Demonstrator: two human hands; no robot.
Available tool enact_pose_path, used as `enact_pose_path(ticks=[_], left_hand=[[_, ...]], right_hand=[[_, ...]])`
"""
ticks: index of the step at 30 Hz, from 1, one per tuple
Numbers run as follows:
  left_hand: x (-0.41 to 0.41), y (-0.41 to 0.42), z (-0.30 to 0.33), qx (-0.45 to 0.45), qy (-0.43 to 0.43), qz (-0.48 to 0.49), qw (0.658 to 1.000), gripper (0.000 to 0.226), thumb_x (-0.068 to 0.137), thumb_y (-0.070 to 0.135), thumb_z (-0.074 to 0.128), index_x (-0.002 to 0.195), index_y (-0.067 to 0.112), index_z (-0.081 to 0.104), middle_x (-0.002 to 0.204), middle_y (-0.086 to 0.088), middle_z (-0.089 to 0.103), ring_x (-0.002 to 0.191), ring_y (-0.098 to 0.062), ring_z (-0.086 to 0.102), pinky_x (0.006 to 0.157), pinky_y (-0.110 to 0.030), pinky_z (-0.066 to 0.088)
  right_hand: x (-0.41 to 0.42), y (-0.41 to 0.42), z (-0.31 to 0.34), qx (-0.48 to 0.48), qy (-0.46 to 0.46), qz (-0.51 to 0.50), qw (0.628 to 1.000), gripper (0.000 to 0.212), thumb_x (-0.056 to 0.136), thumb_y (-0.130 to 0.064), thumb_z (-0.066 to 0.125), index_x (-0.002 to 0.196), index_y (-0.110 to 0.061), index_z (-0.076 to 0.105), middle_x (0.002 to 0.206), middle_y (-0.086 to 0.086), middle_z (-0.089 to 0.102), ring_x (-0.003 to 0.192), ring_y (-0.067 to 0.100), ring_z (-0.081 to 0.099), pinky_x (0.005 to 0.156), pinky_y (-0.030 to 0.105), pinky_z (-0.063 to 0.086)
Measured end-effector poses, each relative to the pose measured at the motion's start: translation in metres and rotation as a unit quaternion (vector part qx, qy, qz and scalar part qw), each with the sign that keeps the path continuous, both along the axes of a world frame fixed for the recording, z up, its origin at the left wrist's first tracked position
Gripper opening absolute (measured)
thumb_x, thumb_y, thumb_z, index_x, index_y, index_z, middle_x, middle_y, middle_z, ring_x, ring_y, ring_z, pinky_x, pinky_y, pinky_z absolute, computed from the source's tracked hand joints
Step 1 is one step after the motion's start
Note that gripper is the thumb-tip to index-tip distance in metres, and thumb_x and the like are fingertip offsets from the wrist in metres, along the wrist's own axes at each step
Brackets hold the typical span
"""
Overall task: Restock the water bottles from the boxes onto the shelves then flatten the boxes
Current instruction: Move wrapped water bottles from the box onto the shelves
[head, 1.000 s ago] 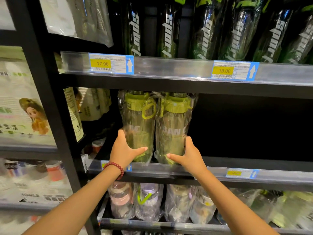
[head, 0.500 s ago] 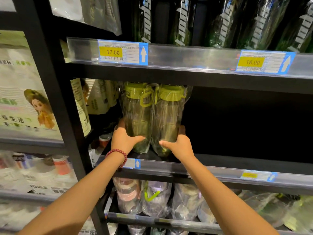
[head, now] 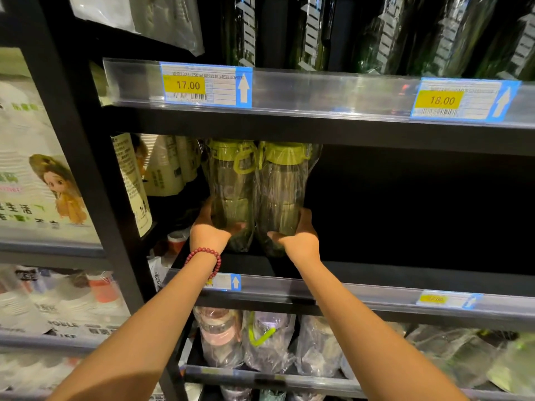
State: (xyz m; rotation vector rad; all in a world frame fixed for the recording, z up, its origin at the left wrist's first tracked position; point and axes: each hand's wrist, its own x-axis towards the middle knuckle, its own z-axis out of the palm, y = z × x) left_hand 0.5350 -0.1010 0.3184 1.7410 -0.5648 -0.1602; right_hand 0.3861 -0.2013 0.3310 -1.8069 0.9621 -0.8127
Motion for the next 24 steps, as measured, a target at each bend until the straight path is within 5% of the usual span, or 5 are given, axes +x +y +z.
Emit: enact_pose_path(ticks=[7,13,17,24], left_hand=[[-0.004,0.006,0.008,0.051,-0.035,0.016,0.998,0.089,0.063,0.031,0.085,0.139,0.022,0.04,0.131,-0.008,0.055,0.118,-0.029,0.054,0.098,-0.043,0.047],[-0.064,0.059,0.018,0.009,-0.033,-0.003,0.999,0.073,0.075,0.025,0.078,0.136,0.009,0.042,0.135,-0.006,0.048,0.123,-0.021,0.048,0.096,-0.03,0.039],[-0.106,0.113,0.001,-0.052,-0.028,0.002,0.998,0.061,0.075,0.017,0.077,0.128,0.025,0.048,0.127,0.006,0.055,0.117,-0.006,0.052,0.096,-0.026,0.041],[-0.157,0.208,-0.057,-0.043,0.083,0.192,0.977,0.058,0.067,0.017,0.084,0.115,0.025,0.053,0.113,0.001,0.061,0.107,-0.012,0.058,0.097,-0.036,0.046]], right_hand=[[-0.01,-0.004,0.003,-0.014,0.023,0.012,1.0,0.086,0.067,-0.034,0.083,0.136,-0.019,0.036,0.129,0.01,0.054,0.117,0.029,0.054,0.097,0.039,0.048],[-0.057,0.035,0.009,-0.042,-0.107,0.008,0.993,0.044,0.081,-0.026,0.073,0.119,-0.018,0.053,0.111,-0.009,0.057,0.104,0.01,0.054,0.084,0.019,0.042],[-0.071,0.081,-0.003,-0.005,-0.201,0.12,0.972,0.032,0.081,-0.014,0.073,0.107,-0.024,0.057,0.111,-0.009,0.061,0.103,0.004,0.06,0.087,0.02,0.047],[-0.057,0.152,-0.047,0.133,-0.15,0.359,0.912,0.033,0.081,-0.002,0.07,0.106,-0.02,0.056,0.106,-0.007,0.061,0.094,0.003,0.062,0.083,0.019,0.051]])
